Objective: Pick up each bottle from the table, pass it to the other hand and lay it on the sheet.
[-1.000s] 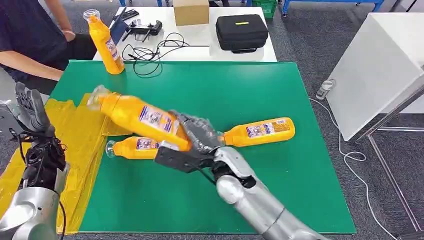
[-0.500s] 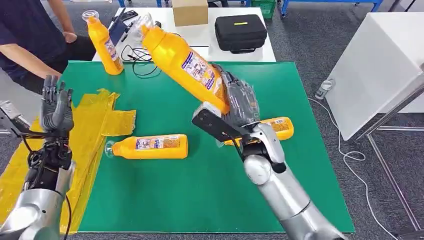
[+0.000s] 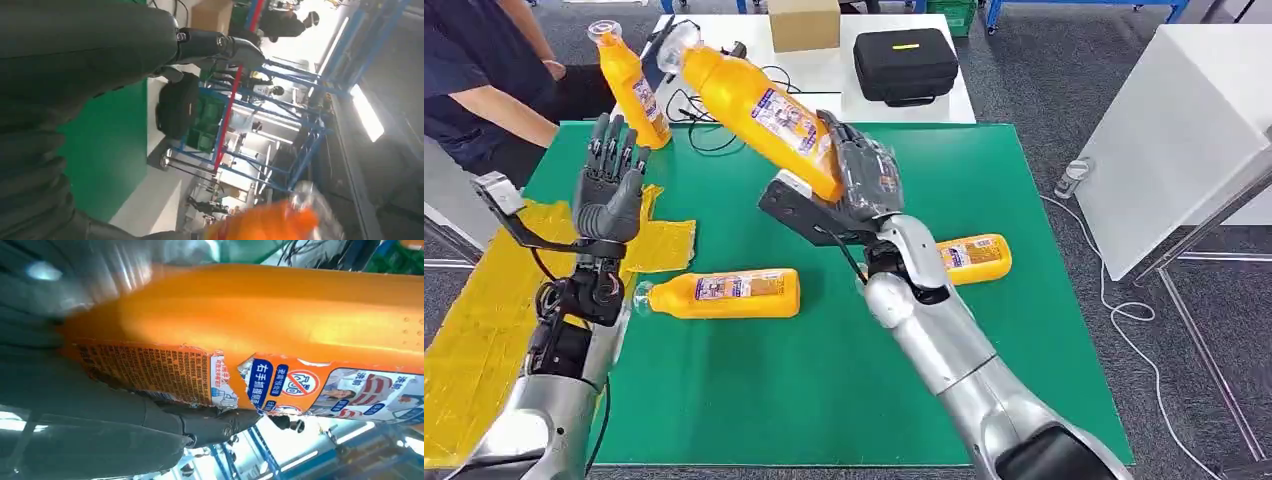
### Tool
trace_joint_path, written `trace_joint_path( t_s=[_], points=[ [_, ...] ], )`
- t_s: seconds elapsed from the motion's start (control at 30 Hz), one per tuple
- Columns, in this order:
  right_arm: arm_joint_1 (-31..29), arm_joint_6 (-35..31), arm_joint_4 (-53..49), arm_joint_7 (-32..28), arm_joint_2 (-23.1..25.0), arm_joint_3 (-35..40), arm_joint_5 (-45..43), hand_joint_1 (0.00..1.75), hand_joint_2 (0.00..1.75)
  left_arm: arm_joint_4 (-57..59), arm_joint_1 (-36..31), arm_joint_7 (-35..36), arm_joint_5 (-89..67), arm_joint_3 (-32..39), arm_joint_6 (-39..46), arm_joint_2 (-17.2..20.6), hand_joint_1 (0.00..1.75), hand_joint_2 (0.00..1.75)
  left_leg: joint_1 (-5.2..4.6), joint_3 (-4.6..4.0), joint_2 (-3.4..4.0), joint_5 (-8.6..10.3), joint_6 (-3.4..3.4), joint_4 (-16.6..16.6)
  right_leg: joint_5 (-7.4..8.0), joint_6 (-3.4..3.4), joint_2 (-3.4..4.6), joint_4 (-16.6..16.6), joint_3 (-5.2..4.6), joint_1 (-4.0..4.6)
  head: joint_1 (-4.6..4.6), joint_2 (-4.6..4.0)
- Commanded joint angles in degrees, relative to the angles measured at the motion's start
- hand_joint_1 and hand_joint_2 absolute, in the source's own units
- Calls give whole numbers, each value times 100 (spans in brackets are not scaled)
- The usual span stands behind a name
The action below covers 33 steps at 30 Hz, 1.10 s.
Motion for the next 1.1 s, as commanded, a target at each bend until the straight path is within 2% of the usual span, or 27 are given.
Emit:
trace_joint_path(
  t_s=[0.03,0.17,0.4,0.77,0.9,1.1],
  points=[
    [-800,123,1182,109,583,420,40,175,175,103,-308,-55,126,-640,72,-41,0,175,7,6,2,-10,-9,9,-9,1,-7,8,7,9,0,0],
    [-849,179,902,412,583,1320,-543,175,175,227,-405,-72,198,-692,62,-80,0,175,3,-6,2,-2,-4,7,-2,2,-5,7,-6,9,0,2],
    [-894,80,843,668,583,2422,-1181,175,175,222,-446,-24,245,-786,81,-130,0,175,7,1,-1,-5,-6,8,-5,4,-12,5,4,13,0,0],
    [-913,38,886,673,583,2645,-1357,175,175,228,-447,-27,264,-802,79,-127,0,175,5,-1,-5,-2,-5,3,-4,2,-12,2,2,8,0,0],
    [-637,255,774,788,583,3644,-1607,175,175,171,-433,-43,355,-759,132,-63,0,175,10,9,-4,-6,-9,3,-8,3,-16,0,14,13,0,0],
    [-143,480,1096,781,583,4199,-1613,175,175,147,-322,5,456,-716,-36,97,0,175,14,25,-8,-4,-10,-13,-6,0,-18,-17,30,20,0,0]
  ],
)
